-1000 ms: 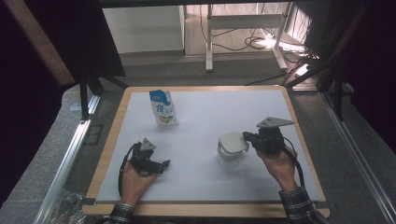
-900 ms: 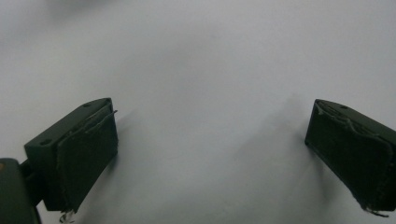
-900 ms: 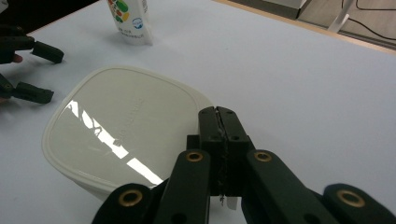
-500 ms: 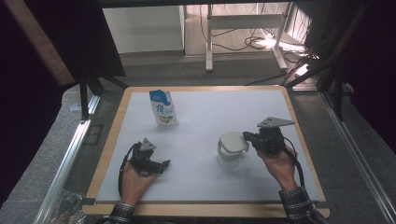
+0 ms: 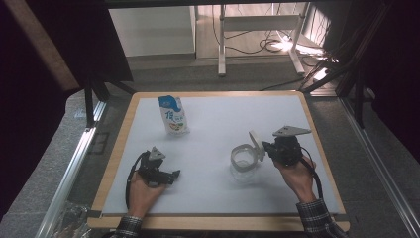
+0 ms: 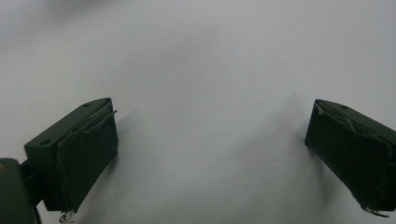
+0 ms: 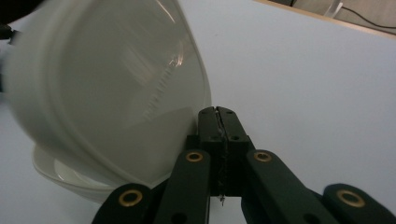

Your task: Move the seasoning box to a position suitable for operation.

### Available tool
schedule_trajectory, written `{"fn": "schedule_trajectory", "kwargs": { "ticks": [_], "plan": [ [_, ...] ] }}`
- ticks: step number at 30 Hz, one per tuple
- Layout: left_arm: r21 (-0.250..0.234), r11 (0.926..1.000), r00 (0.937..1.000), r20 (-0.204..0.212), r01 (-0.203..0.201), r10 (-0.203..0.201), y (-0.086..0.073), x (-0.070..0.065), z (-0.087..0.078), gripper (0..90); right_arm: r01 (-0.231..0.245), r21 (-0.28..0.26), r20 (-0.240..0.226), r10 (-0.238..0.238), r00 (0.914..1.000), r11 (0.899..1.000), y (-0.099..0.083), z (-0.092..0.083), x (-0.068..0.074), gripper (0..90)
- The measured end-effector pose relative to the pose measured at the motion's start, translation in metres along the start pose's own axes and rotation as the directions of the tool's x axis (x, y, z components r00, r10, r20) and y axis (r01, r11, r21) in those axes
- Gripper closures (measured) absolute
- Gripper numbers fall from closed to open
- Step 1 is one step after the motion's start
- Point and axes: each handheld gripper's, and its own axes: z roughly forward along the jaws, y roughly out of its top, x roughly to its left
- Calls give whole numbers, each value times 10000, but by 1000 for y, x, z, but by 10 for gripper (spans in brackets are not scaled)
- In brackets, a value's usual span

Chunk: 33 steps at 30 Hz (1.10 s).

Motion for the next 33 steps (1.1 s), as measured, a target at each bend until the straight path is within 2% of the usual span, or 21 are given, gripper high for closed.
{"fn": "schedule_trajectory", "kwargs": {
  "ticks": [2, 8, 14, 26, 33],
  "plan": [
    [10, 10000, 10000, 9, -13, 13, 0, 0, 0, 24, -201, -62, -160, 200, 9997, 9998, -2, 0, -2, 897],
    [4, 10000, 10000, 0, -6, 6, 0, 0, 0, 24, -275, -93, -254, 273, 9993, 9996, -6, 1, -5, 897],
    [3, 10000, 10000, -4, -3, 3, 0, 0, 0, 24, -210, 18, -98, 210, 9997, 9998, -10, 3, -6, 897],
    [72, 9999, 10000, 13, -78, 78, 0, 1, 0, 22, -156, -264, 140, 160, 9998, 9995, -16, -2, -10, 889],
    [122, 9999, 10000, 38, -61, 61, 1, 1, 0, 19, -250, -388, 260, 261, 9993, 9989, -22, -8, -10, 795]
  ]
}}
